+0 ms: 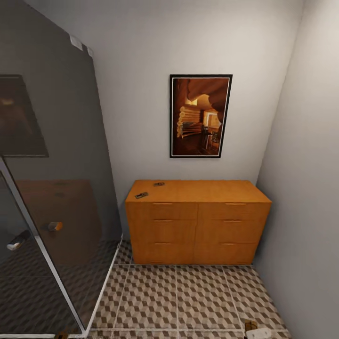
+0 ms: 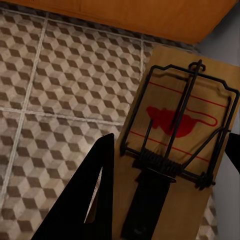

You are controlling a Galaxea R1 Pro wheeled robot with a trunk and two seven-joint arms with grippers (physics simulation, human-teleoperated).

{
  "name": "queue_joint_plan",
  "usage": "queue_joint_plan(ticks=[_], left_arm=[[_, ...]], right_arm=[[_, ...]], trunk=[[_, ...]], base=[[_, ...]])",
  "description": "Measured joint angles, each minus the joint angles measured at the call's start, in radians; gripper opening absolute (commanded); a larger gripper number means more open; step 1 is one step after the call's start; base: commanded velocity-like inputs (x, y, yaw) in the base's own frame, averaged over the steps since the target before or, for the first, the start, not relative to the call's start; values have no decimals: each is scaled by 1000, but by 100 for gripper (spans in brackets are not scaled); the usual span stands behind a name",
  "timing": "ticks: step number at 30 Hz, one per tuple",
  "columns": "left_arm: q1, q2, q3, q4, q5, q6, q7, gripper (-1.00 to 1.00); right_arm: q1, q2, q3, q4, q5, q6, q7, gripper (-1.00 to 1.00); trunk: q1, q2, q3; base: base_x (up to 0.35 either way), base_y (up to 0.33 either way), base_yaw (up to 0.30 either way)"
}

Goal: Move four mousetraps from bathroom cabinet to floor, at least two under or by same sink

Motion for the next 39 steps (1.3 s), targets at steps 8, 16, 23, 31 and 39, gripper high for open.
queue_joint_plan(ticks=[8,16,23,31,39], left_arm=[[8,0,-1,-1,-1,-23,0,-100],[9,-3,-2,-2,0,-22,1,-100],[9,-4,-1,-2,-1,-22,0,-100],[9,-4,-1,-2,1,-21,1,-100],[9,-12,-3,-3,0,-20,-1,-100]], right_arm=[[-2,1,-1,-8,3,5,-5,-100],[-10,12,0,-41,4,7,-6,-100],[-10,13,1,-43,4,6,-4,-100],[-9,12,1,-42,2,4,-5,-100],[-9,11,2,-42,3,5,-4,-100]], trunk=[[0,0,-5],[0,1,-9],[0,1,-14],[0,1,-19],[0,2,-24]], base=[[0,0,297],[0,0,297],[0,0,297],[0,0,297],[0,0,296]])
